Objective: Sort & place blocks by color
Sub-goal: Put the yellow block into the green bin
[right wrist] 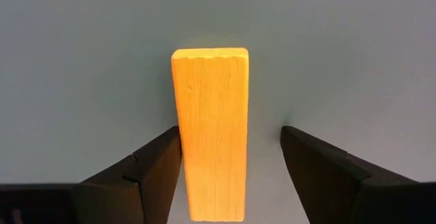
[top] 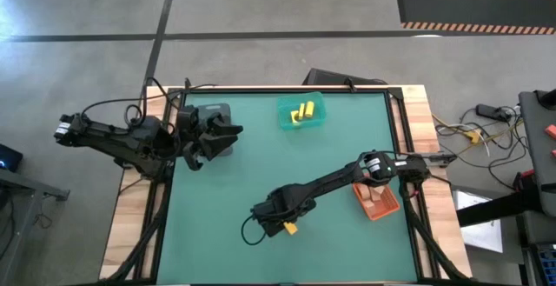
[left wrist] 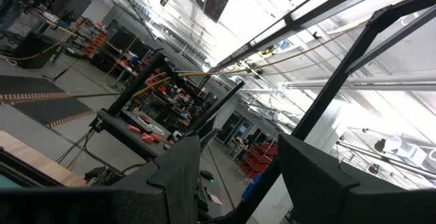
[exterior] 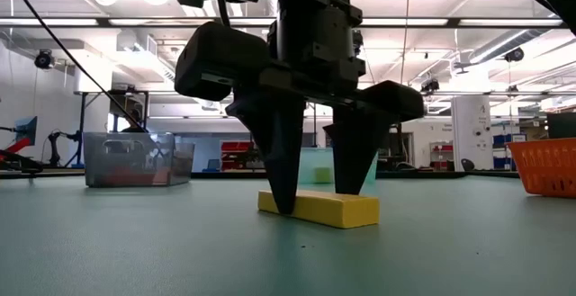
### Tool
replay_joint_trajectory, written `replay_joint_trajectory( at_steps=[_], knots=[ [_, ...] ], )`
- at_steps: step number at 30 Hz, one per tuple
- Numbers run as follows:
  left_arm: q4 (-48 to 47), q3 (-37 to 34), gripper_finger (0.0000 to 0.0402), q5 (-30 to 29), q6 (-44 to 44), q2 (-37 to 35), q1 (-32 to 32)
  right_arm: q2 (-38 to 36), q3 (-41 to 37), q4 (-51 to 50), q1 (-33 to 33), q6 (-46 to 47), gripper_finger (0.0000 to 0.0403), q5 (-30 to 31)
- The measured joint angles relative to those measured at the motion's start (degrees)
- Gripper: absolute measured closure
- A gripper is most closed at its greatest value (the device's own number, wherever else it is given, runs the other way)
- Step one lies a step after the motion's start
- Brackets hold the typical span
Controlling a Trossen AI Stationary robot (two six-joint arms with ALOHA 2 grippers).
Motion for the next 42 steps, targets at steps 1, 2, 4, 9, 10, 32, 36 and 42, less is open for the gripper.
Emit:
replay_joint_trajectory(
  at_steps=[1, 2, 4, 9, 10, 32, 36, 42],
  knots=[
    [0.0, 0.0, 0.022, 0.0, 0.0, 0.0, 0.0, 0.0, 0.0, 0.08, 0.0, -0.02, 0.0171, 0.02],
    [0.0, 0.0, 0.022, 0.0, 0.0, 0.0, 0.0, 0.0, -0.02, 0.23, -0.02, -0.02, 0.0182, 0.04],
    [0.0, 0.0, 0.022, 0.0, 0.0, 0.0, 0.0, 0.0, -0.02, 0.9, -0.04, -0.29, 0.0214, 0.17],
    [0.0, 0.0, 0.022, 0.0, 0.0, 0.0, 0.0, -0.02, -0.02, 2.69, -0.07, -2.21, 0.029, -0.11],
    [0.0, 0.0, 0.022, 0.0, 0.0, 0.0, 0.0, -0.02, -0.01, 2.99, -0.12, -3.12, 0.029, -0.62],
    [0.0, 0.0, 0.022, -3.34, 0.45, 0.0, 0.04, -10.57, 0.15, -8.17, -3.94, -15.99, 0.029, -4.39],
    [0.0, 0.0, 0.022, -5.4, 2.81, 0.0, 0.04, -11.93, 0.04, -13.96, -5.05, -20.35, 0.029, -3.39],
    [0.03, 0.0, 0.022, -10.42, 2.96, 0.0, 0.13, -12.85, 0.0, -19.7, -6.28, -26.56, 0.029, -0.99]
  ],
)
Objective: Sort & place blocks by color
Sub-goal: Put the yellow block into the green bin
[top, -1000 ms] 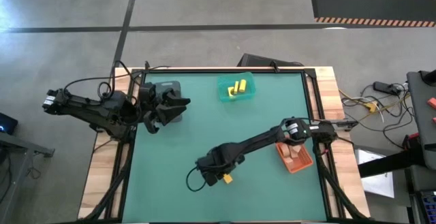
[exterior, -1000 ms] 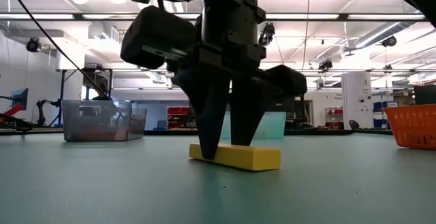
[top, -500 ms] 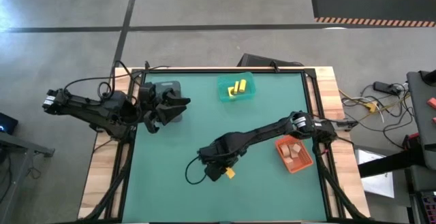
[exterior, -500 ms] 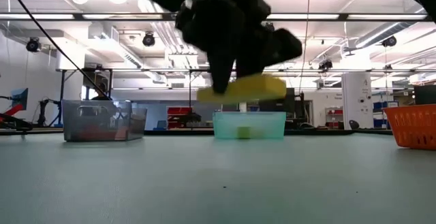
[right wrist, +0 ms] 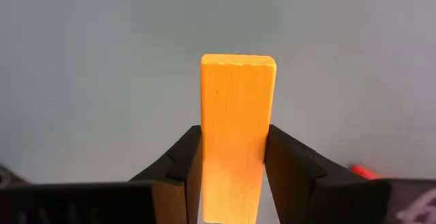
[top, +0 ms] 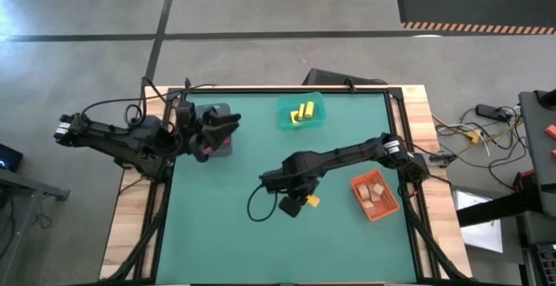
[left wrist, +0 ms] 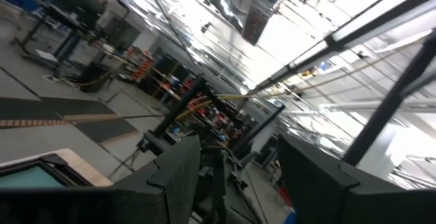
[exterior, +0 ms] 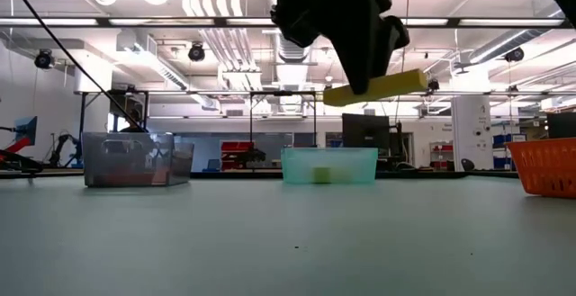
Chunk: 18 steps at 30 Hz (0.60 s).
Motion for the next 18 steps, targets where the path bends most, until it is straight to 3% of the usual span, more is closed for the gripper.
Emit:
replay_joint_trajectory(
  at_steps=[5, 12, 18],
  knots=[
    [-0.01, 0.0, 0.022, -1.35, 0.01, -0.11, 0.69, -1.41, -0.04, -0.32, -3.05, -5.97, 0.029, 1.83],
    [-0.03, 0.0, 0.022, -1.52, 0.03, -0.46, 1.03, -6.91, -0.09, 0.33, -9.52, -13.11, 0.029, 9.01],
    [-0.06, 0.0, 0.022, -3.74, 0.03, -0.37, 1.05, -13.54, -1.1, 8.92, -16.6, -17.78, 0.029, 12.98]
  ],
)
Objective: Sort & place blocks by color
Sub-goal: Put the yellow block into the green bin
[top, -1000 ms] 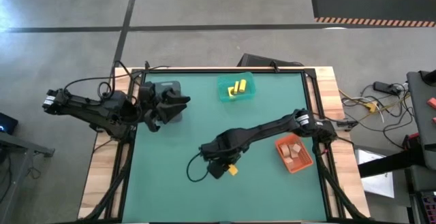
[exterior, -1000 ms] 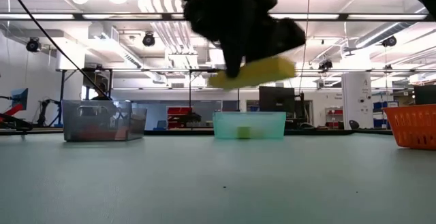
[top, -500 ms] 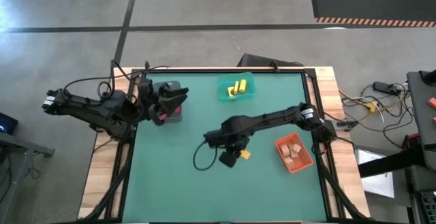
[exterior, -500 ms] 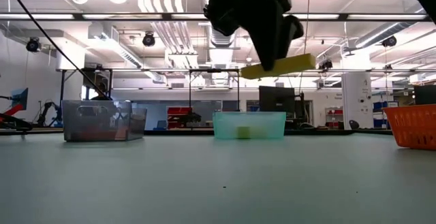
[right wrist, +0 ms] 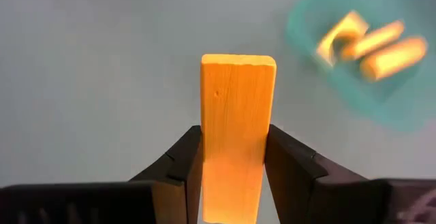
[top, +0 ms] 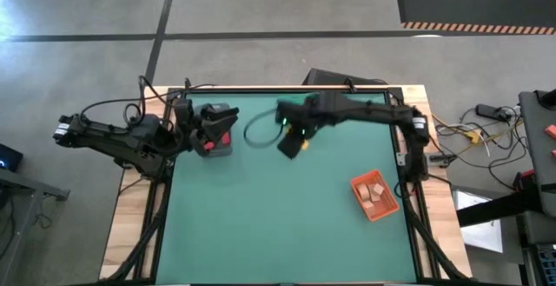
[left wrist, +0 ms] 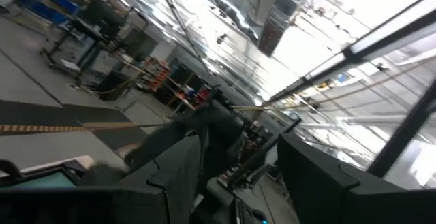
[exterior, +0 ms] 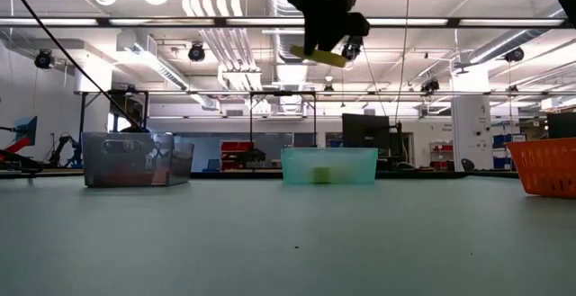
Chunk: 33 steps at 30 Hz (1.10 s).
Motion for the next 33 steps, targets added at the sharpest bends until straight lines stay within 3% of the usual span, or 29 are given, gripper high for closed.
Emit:
replay_joint_trajectory(
  at_steps=[9, 18, 27, 33],
  knots=[
    [0.05, 0.0, 0.022, -2.89, 0.0, 0.02, 1.15, -2.0, -2.22, 10.15, -13.73, -8.43, 0.029, -2.52],
    [0.11, 0.0, 0.022, -4.18, -0.12, 0.35, 1.51, 5.72, -2.55, 12.58, -23.5, -17.72, 0.029, -5.23],
    [0.09, 0.0, 0.022, -7.12, -0.15, 0.73, 1.51, 14.41, -2.57, 15.95, -26.51, -8.91, 0.029, -13.69],
    [0.07, 0.0, 0.022, -8.92, -0.11, 0.79, 1.68, 16.54, -2.55, 18.4, -26.27, -6.0, 0.0277, -13.85]
  ],
)
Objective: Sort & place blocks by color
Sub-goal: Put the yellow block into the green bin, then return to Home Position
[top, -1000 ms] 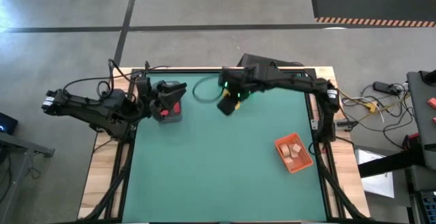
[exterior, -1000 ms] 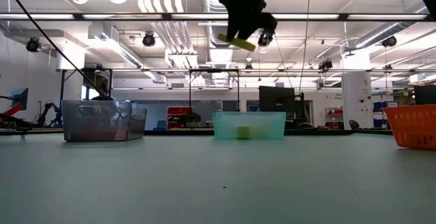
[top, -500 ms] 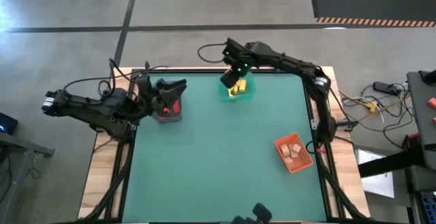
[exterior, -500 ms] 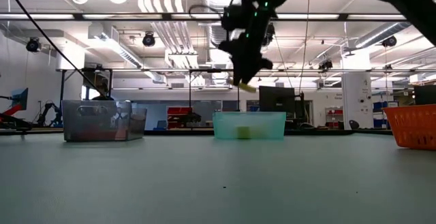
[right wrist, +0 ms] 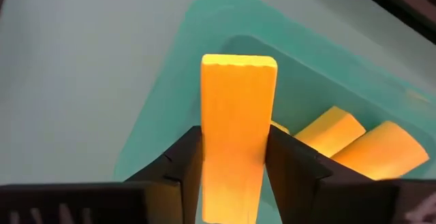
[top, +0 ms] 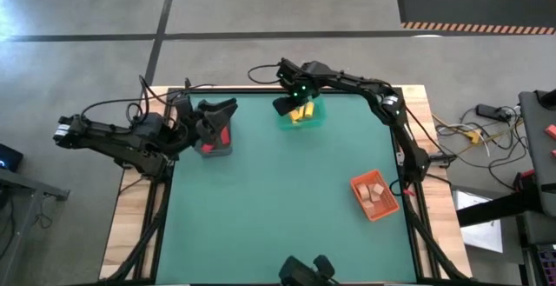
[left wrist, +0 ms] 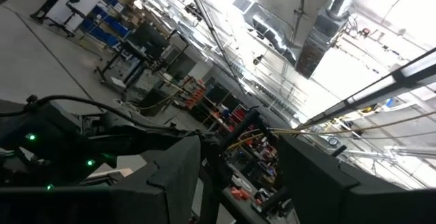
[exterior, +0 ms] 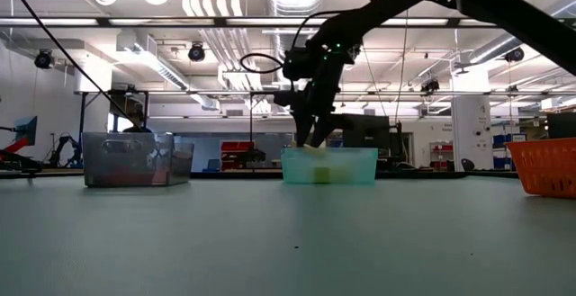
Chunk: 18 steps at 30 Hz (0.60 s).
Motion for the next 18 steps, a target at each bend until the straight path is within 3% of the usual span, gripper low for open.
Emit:
replay_joint_trajectory(
  at_steps=[6, 18],
  knots=[
    [-0.04, 0.0, 0.022, -0.44, 0.04, 0.02, 0.45, 0.41, 0.0, -0.01, -0.04, 0.1, 0.0242, 0.54],
    [-0.07, -0.02, 0.022, -1.36, 0.25, 0.02, 0.9, -1.85, 0.02, -0.22, -0.03, 0.59, 0.022, 0.53]
  ],
)
